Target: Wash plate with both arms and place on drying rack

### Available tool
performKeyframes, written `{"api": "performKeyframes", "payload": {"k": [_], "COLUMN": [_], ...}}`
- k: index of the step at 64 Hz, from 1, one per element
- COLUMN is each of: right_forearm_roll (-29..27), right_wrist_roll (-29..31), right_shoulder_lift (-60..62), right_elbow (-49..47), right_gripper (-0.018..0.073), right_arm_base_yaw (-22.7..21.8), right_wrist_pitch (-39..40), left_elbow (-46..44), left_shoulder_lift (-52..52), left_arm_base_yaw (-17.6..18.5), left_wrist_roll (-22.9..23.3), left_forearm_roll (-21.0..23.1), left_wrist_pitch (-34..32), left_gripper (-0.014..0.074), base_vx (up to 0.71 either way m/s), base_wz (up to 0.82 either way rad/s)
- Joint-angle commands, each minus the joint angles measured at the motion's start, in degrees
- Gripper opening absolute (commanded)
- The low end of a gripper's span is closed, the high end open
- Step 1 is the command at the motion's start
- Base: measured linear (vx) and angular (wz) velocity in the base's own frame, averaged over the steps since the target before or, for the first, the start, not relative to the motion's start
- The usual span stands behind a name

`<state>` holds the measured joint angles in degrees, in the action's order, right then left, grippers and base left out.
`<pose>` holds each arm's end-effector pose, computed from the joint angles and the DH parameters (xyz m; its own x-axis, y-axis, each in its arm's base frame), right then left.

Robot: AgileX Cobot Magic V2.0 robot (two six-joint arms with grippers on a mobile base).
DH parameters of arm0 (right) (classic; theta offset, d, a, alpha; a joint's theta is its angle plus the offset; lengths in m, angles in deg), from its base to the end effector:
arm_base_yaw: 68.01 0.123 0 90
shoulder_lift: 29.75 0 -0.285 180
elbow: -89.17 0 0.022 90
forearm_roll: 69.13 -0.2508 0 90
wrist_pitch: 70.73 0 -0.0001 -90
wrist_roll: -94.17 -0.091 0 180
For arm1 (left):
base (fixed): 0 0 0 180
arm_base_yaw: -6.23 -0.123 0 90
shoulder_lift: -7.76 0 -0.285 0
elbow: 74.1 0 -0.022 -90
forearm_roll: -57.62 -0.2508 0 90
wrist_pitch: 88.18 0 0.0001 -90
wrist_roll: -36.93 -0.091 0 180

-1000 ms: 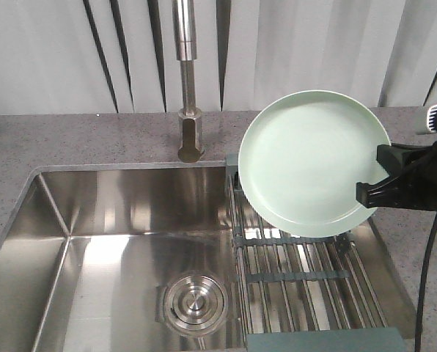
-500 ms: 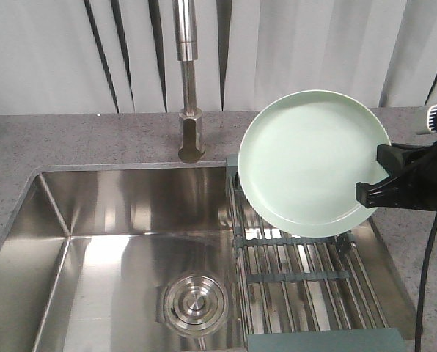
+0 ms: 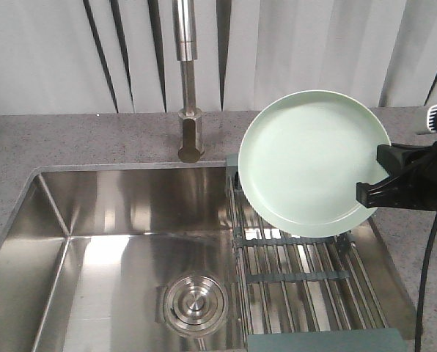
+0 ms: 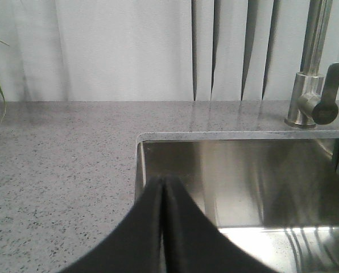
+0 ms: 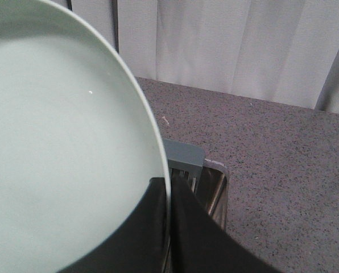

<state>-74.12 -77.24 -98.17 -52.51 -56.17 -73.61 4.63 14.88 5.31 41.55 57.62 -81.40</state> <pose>0.2225 0.0471 0.3062 -0.3147 -0.1302 -0.9402 -0.2295 0.9716 -0.0578 0.0566 0.0009 0.1941 -0.0444 -0.0813 -0.9957 -0.0197 0.9966 -0.0805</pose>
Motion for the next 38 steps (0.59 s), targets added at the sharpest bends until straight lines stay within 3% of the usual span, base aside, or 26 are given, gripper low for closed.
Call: {"api": "performKeyframes", "payload": {"k": [1,30,38], "right_forearm_roll": [0.0,0.0,0.0], "right_wrist_roll": [0.0,0.0,0.0], "right_shoulder_lift": [1.1,1.1,1.1], "right_elbow": [-1.6,-1.6,-1.6], "right_gripper": [-0.0010,-0.0010,-0.0010], "right_arm_base_yaw": [-0.3,-0.3,-0.3], "right_wrist_pitch": [4.6,4.6,4.6], "left_elbow": [0.9,0.9,0.7], "left_shoulder_lift": [-0.9,-0.9,-0.7], "left_arm_base_yaw": [0.2,0.2,0.2], "left_wrist_roll": [0.3,0.2,-0.7], "left_forearm_roll": [0.4,0.0,-1.1], "left_wrist_pitch": [-4.0,-5.4,-8.9], "left_gripper": [-0.0006,-0.0006,-0.0006], "base_vx": [0.00,0.00,0.00], "base_wz": [0.00,0.00,0.00]}}
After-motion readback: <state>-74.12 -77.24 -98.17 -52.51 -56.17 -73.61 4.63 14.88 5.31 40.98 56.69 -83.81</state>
